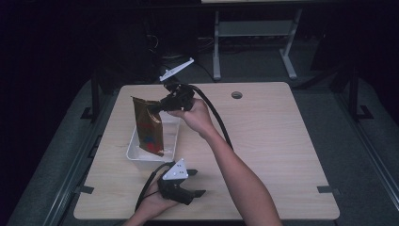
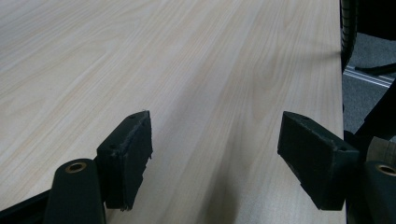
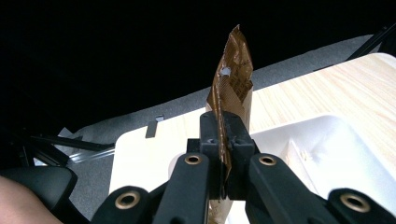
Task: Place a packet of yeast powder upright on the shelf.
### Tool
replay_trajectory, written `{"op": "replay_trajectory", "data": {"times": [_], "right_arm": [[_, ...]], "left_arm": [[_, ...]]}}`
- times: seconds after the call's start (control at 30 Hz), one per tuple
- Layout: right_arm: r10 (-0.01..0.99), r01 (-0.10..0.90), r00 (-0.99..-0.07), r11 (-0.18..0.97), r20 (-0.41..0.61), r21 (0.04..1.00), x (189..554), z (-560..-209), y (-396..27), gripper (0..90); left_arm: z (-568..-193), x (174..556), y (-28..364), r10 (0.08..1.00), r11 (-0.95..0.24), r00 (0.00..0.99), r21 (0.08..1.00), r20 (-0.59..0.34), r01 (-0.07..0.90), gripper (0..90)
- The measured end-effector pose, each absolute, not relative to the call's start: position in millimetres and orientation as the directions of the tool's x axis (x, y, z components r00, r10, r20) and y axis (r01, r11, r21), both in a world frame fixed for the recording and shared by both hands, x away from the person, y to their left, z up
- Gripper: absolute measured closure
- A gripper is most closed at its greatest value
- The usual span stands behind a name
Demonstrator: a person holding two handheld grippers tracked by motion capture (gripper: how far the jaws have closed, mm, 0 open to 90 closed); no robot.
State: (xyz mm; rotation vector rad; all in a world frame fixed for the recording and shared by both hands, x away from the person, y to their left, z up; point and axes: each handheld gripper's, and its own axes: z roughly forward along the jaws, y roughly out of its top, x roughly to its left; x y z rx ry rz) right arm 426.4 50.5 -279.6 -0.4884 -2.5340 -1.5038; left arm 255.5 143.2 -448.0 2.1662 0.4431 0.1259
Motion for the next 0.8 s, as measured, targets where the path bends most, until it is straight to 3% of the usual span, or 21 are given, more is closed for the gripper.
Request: {"op": "replay_trajectory", "data": {"times": [0.8], "right_arm": [[0.167, 0.384, -0.923, 0.483, 0.348, 0.787, 427, -321, 69, 87.1]], "left_arm": [[-449, 256, 143, 0.356, -0.539, 0.932, 0.8, -0.067, 0.264, 25.6]]}}
